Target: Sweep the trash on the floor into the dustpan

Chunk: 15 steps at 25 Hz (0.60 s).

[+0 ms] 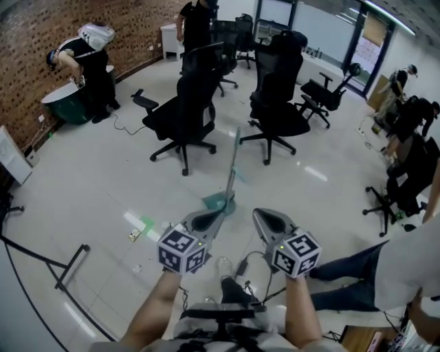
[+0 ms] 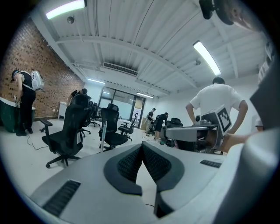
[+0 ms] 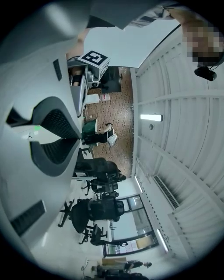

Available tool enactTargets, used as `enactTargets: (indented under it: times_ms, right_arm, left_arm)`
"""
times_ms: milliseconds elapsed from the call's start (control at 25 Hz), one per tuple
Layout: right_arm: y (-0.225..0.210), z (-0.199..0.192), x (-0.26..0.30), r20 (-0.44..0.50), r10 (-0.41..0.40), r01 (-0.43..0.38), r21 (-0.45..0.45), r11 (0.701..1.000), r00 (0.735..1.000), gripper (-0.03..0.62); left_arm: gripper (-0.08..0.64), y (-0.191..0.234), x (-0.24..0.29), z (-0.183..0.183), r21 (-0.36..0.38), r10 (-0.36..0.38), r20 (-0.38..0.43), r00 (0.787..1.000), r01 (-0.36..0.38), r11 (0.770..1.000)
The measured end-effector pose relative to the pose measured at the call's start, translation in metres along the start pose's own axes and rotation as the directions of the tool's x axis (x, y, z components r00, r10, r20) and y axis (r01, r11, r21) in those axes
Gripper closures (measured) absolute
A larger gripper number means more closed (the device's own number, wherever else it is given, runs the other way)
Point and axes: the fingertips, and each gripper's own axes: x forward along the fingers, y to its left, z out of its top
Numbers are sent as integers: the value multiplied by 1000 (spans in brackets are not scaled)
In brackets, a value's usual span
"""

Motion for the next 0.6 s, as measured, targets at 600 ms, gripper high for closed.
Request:
enactTargets:
  times_ms: [600]
  right_arm:
    - [-163,-6,121,-38,-24,25,18,1000,999,592]
  left_arm:
    - [552,117,152,8,31,57,-78,995,-54,998]
